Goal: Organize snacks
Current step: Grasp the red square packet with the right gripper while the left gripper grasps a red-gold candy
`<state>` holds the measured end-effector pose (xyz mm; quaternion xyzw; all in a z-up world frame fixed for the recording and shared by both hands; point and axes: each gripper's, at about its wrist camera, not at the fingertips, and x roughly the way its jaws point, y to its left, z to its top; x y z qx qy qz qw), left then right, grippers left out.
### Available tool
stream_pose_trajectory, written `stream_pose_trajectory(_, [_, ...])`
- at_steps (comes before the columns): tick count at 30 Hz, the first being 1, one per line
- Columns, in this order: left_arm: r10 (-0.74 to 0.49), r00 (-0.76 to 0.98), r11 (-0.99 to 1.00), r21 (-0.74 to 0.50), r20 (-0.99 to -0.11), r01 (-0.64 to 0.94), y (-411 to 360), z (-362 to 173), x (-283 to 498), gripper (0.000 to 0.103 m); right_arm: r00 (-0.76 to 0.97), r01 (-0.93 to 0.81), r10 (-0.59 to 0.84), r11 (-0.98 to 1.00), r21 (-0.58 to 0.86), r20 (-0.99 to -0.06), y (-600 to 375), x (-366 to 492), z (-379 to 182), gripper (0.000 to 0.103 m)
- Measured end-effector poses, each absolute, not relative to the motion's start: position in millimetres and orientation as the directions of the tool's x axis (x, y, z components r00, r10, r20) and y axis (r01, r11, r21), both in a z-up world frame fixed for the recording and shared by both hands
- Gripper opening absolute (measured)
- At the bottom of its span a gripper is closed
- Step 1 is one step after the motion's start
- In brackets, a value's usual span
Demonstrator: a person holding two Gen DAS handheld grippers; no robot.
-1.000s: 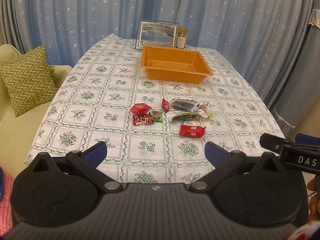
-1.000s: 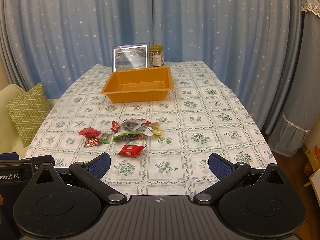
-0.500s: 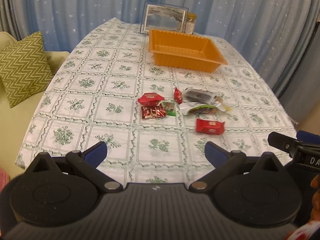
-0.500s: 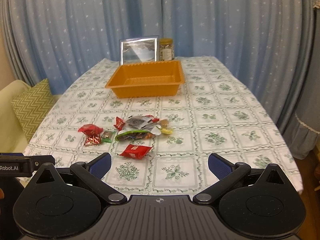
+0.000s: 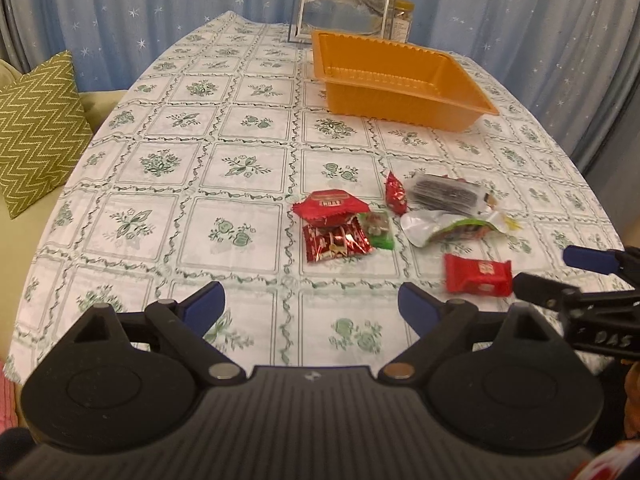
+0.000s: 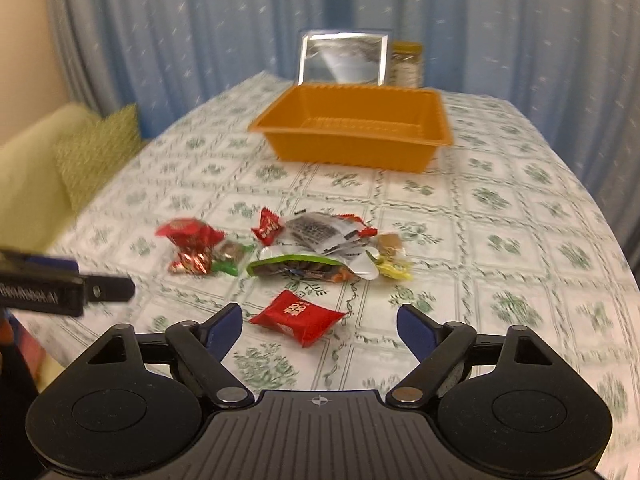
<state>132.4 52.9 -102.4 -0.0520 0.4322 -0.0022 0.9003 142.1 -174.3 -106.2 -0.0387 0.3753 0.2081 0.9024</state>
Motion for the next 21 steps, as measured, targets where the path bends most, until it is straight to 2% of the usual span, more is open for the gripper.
stream_pose_trajectory(5, [-0.059,0.611,0.994,-0.105,-0.789,-0.04,51,-114,147,0.092,0.546,-0.522,0.359,0.852,0.027,-0.757,-160,169,-132,0.076])
stream_pose_trajectory(7, [-0.063,0.608,0.993,-0.109,-0.792,-0.039,51,-118,151,0.092,0.525,-0.549,0.363,0.835,0.02,-0.77,-157,176,-140,0.067])
stream_pose_trajectory(12, [-0.07,0.602,0.993,-0.112,-0.795,-0.033,49,-125,157,0.092,0.501,-0.583,0.378,0.812,0.02,-0.778,-153,188,-148,0.059])
stream_pose_trajectory(14, [-0.071,0.598,0.993,-0.113,-0.798,-0.032,49,-129,159,0.092,0.488,-0.593,0.384,0.805,0.025,-0.784,-151,191,-150,0.052])
stream_pose_trajectory(18, [-0.076,0.594,0.993,-0.114,-0.801,-0.026,49,-133,161,0.092,0.481,-0.584,0.392,0.81,0.047,-0.784,-151,188,-148,0.035])
stream_pose_trajectory(21, [-0.089,0.601,0.992,-0.126,-0.795,-0.02,49,-135,165,0.091,0.491,-0.548,0.393,0.833,0.075,-0.777,-153,184,-147,0.03])
